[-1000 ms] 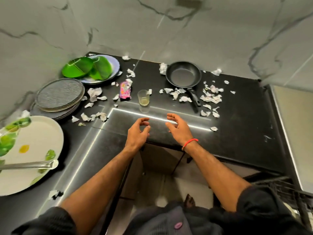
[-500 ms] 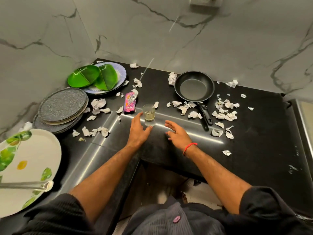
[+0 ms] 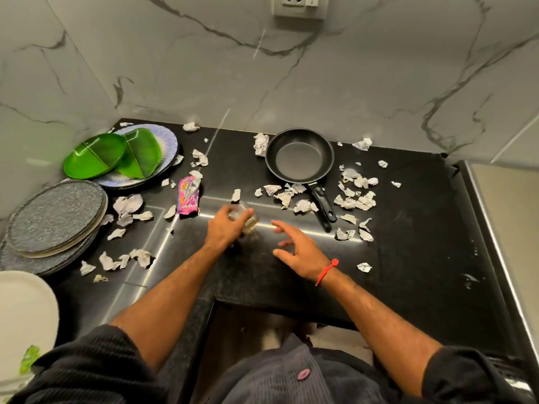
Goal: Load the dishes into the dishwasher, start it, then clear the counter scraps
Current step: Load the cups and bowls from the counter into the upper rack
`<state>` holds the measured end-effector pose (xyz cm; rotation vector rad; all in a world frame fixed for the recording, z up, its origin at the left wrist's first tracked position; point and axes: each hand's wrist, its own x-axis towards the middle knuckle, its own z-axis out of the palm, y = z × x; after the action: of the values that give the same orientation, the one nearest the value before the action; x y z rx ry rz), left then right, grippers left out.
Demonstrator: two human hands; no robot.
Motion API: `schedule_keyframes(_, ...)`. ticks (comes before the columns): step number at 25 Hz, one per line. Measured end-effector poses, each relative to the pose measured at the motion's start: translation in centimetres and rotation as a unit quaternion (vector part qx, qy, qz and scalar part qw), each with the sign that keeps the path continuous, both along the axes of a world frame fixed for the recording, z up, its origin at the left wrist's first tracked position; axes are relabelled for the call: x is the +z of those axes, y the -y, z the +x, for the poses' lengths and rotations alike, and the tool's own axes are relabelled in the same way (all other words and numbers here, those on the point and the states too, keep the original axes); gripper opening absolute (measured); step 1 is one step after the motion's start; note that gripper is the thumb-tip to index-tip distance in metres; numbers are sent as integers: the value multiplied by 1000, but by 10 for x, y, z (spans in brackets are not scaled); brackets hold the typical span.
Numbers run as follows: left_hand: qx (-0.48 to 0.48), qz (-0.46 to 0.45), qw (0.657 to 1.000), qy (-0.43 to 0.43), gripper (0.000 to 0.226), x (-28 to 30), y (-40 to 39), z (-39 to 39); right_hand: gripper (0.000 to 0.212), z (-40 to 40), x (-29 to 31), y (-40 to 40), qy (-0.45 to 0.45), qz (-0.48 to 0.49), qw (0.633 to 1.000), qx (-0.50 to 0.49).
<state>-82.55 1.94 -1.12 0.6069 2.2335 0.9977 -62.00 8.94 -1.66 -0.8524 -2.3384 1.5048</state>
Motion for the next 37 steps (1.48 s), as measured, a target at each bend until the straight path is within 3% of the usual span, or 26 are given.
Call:
schedule_keyframes(1, -7, -8, 993, 118, 48, 6, -1, 11, 71, 6, 2, 1, -8, 38, 999, 5)
schedule_keyframes(3, -61, -59, 943, 322, 53, 22, 1, 35, 80, 18, 6, 5, -19, 132, 991, 13)
schedule_keyframes(5, -147, -109, 904, 386, 62, 28, 7, 56, 80, 31, 10, 13, -30, 192, 981, 6)
schedule_keyframes(8, -235, -168, 886, 362, 76, 35, 18, 87, 71, 57, 16, 35, -89, 184, 979, -24)
schedule_keyframes(11, -284, -200, 883, 314, 78, 38, 34, 118, 68, 91, 16, 62, -91, 149, 982, -69)
schedule_keyframes(16, -282, -161, 896, 305, 64, 20, 55, 172, 71, 143, 9, 102, -96, 99, 976, -168)
schedule_keyframes(20, -315, -112, 900, 279, 61, 16, 53, 222, 69, 194, 9, 124, -112, 122, 954, -249)
schedule_keyframes(23, -374, -103, 883, 264, 61, 16, 39, 272, 67, 244, 12, 132, -91, 144, 939, -299)
schedule_keyframes(27, -435, -94, 866, 227, 44, 12, 23, 362, 68, 331, 6, 137, -70, 145, 912, -378)
schedule_keyframes(33, -530, -127, 829, 128, 17, -6, 3, 495, 63, 467, -26, 150, -36, 69, 874, -480)
schedule_keyframes(37, -597, -175, 779, 78, 17, -24, -9, 577, 62, 553, -64, 144, -17, 0, 858, -513)
